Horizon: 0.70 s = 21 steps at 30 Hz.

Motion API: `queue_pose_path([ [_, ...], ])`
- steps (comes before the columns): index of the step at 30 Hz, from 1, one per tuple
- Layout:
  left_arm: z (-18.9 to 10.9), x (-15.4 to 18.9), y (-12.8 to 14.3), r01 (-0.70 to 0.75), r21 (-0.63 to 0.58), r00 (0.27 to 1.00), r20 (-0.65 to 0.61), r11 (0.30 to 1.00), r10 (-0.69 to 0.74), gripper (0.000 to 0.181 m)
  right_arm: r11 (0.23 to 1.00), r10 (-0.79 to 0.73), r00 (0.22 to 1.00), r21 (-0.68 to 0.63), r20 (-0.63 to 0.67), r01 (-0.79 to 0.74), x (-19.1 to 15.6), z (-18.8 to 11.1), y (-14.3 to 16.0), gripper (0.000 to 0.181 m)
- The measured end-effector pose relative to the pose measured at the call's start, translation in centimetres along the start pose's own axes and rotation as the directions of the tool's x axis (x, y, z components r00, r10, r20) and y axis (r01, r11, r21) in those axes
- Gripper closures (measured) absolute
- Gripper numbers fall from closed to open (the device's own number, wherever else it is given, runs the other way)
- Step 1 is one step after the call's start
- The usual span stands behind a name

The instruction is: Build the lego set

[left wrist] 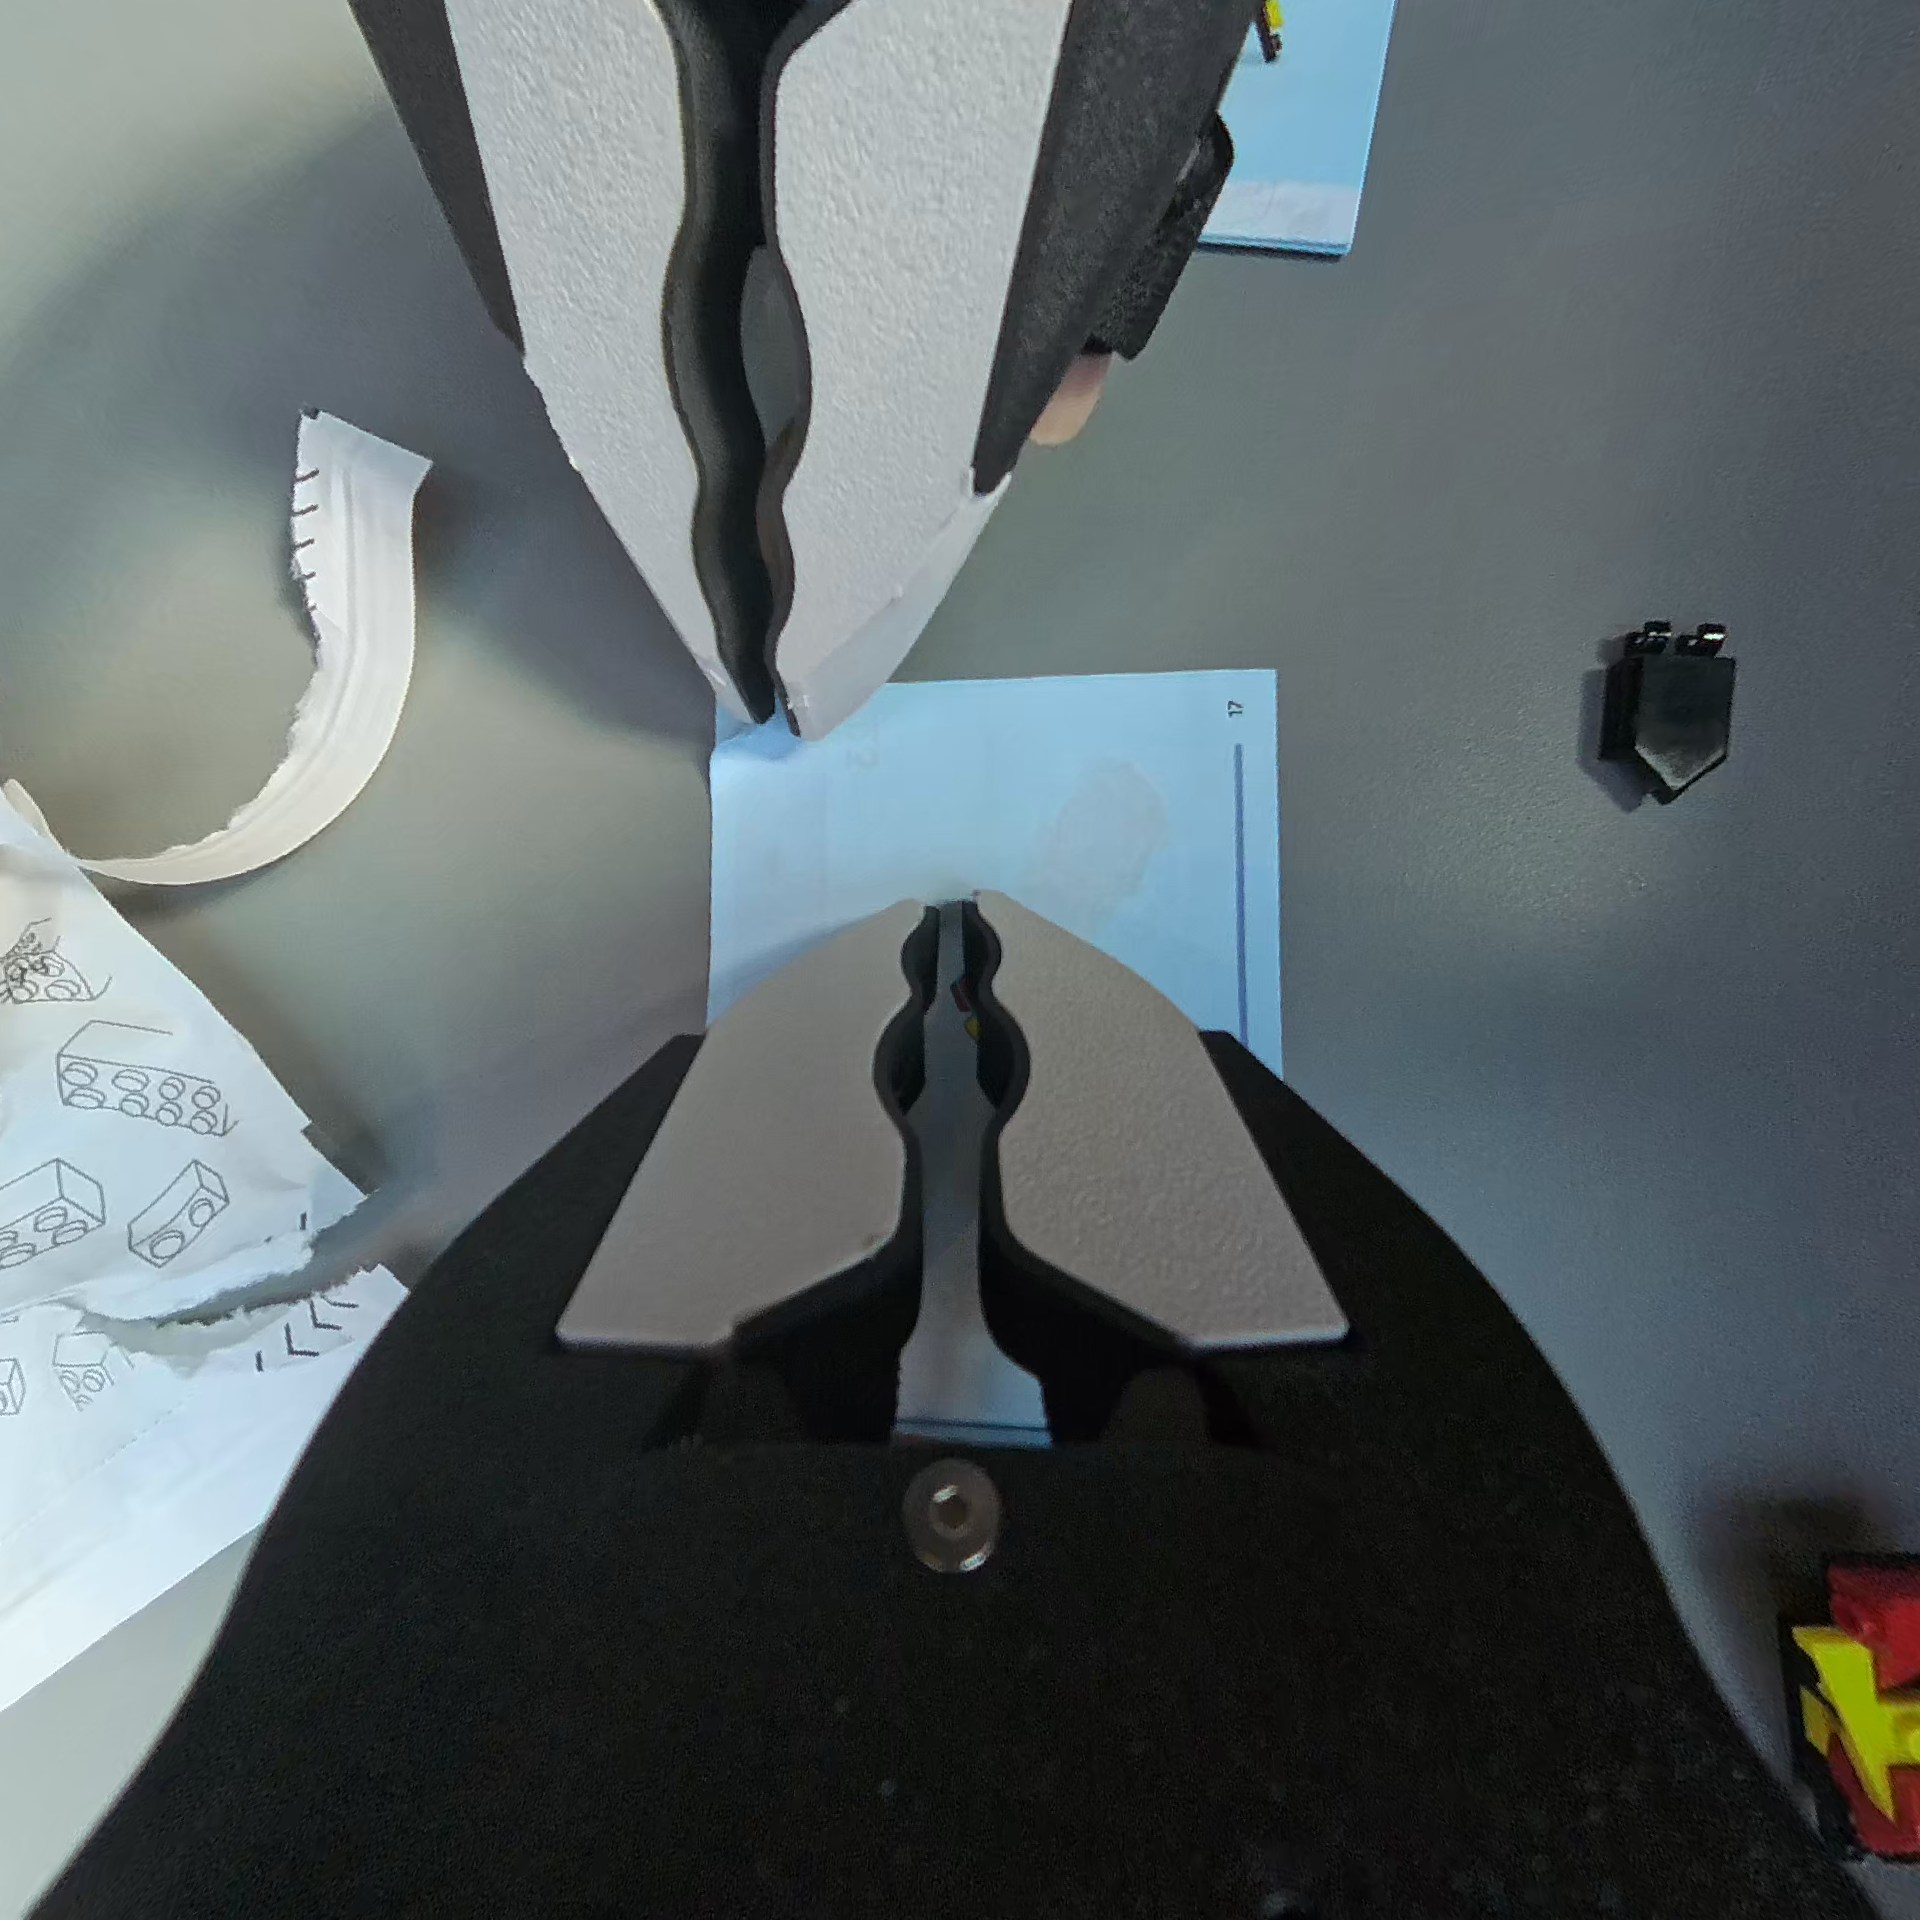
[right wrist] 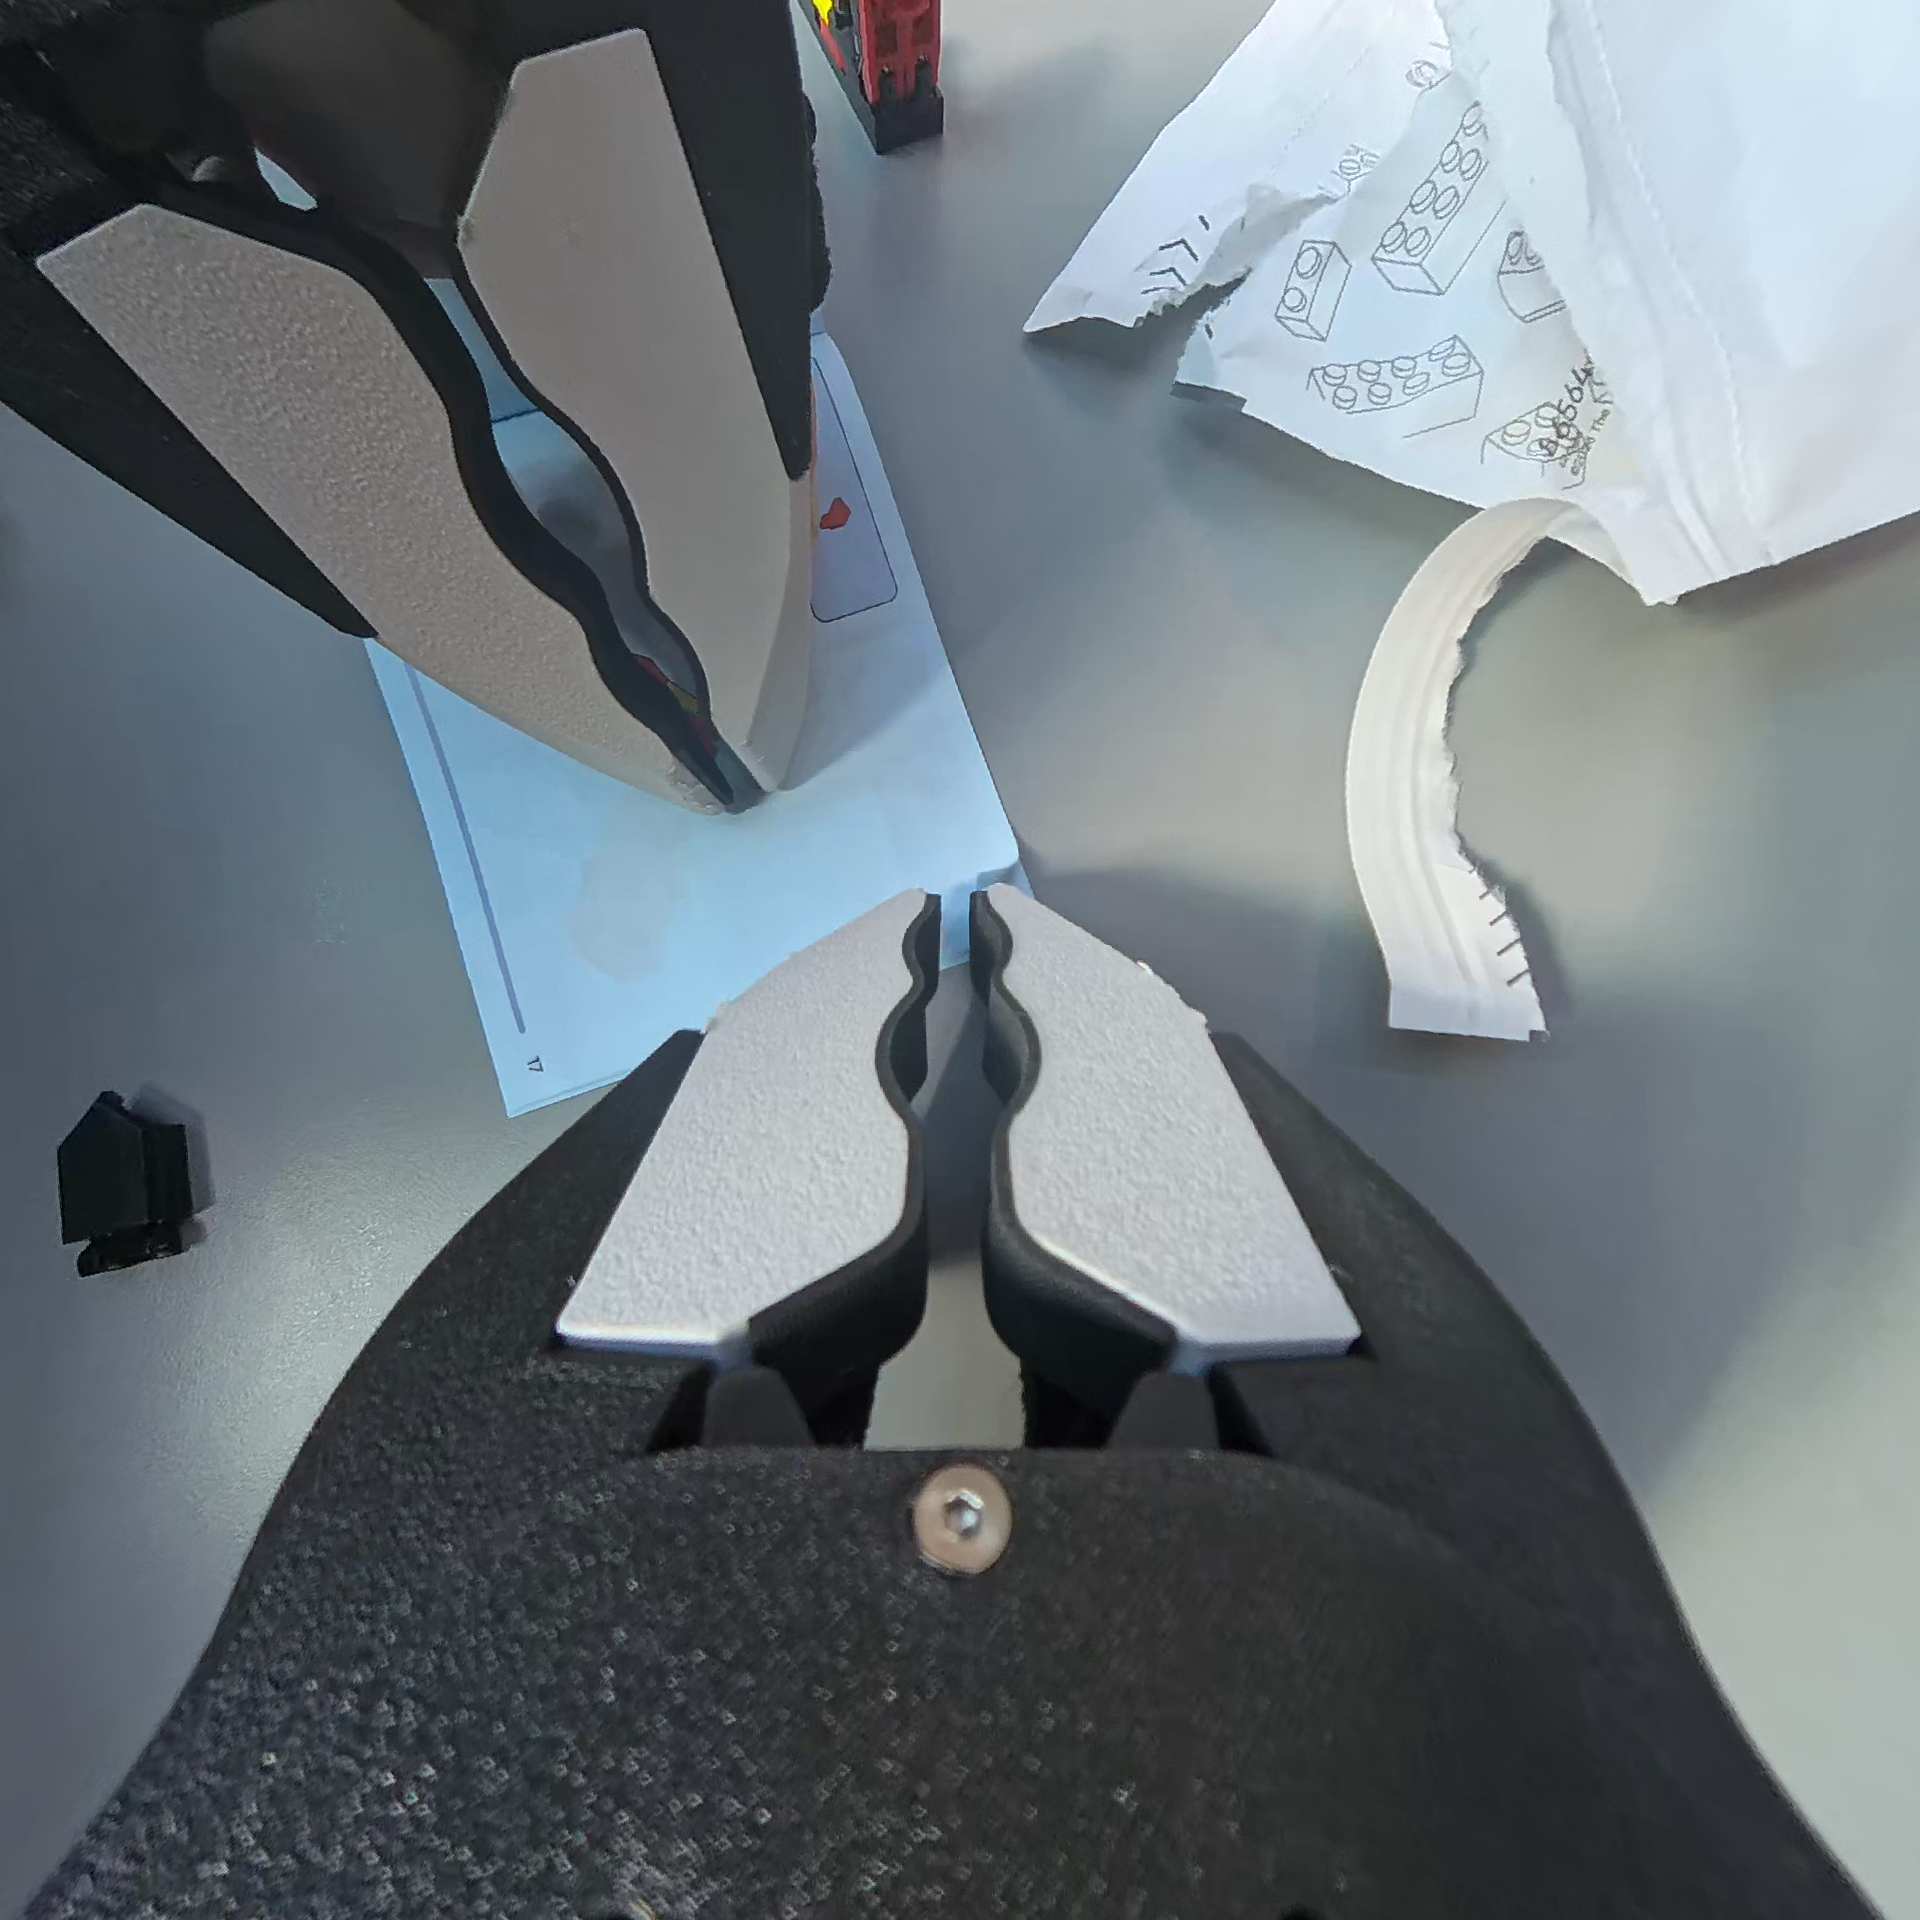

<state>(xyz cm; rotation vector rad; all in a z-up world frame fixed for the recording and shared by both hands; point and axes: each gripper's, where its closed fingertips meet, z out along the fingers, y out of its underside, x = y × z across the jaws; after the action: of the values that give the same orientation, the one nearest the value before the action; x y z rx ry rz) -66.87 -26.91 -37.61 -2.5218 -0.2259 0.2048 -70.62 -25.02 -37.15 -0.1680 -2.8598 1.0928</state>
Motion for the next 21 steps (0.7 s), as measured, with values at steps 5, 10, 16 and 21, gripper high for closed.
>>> queue_pose_path([
  [5,0.0,0.0,0.0,-0.006,-0.005,1.0,-0.002,1.0,0.006,0.177,1.0,-0.009,1.0,0.018,0.016,0.009,-0.5,0.0,-0.4,0.177],
  [10,0.0,0.0,0.0,-0.004,-0.003,1.0,0.0,1.0,0.004,0.177,1.0,-0.024,1.0,-0.018,-0.006,0.024,-0.4,0.3,0.3,0.176],
  [16,0.0,0.1,0.0,-0.008,-0.007,1.0,-0.001,1.0,0.008,0.178,1.0,0.014,0.996,0.001,-0.082,-0.014,1.3,-0.4,0.5,0.176],
  [21,0.0,0.1,0.0,-0.012,-0.011,1.0,-0.002,1.0,0.012,0.178,1.0,0.003,0.998,-0.005,-0.056,-0.003,0.8,-0.1,0.6,0.176],
])
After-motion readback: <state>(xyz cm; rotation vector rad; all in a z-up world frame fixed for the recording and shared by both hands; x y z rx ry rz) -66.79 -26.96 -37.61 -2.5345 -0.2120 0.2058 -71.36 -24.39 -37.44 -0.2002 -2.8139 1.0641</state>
